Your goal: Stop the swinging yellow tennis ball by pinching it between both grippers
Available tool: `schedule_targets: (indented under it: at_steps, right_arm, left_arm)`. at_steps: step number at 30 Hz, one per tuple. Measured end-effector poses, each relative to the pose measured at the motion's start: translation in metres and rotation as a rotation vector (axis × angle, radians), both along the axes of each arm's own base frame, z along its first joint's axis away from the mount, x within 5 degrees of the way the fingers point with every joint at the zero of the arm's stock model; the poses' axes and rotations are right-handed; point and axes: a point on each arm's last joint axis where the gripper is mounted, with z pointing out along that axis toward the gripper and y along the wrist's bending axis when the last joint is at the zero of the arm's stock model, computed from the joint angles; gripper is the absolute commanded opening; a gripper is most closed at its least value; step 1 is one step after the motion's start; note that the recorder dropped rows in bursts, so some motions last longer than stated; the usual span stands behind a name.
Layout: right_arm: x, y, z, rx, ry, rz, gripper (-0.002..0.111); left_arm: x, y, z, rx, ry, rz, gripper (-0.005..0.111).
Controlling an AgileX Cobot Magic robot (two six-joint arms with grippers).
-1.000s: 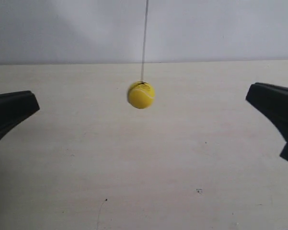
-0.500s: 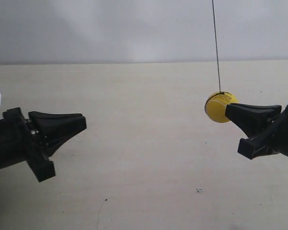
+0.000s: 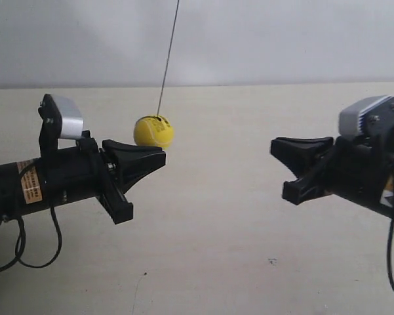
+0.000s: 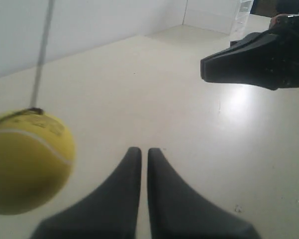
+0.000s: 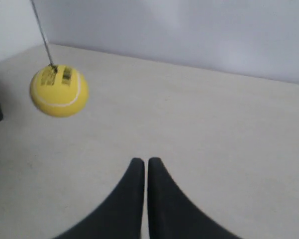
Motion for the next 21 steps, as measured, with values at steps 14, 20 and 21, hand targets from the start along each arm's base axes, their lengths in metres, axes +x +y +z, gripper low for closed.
schedule_targets:
  at_steps: [14,20,21]
  right_arm:
    - [0.022,0.042,-0.002,-0.128,-0.030,0.103,0.000]
    - [0.023,0.039,-0.006,-0.174,-0.012,0.085,0.000]
    - [0.023,0.039,-0.007,-0.180,-0.011,0.085,0.000]
  left_arm:
    - [0.007,0.001,-0.009,0.036,-0.039,0.029,0.005]
    - [0.008,0.001,-0.009,0.040,-0.039,0.033,0.005]
    - [0.008,0.001,-0.009,0.041,-0.037,0.034,0.005]
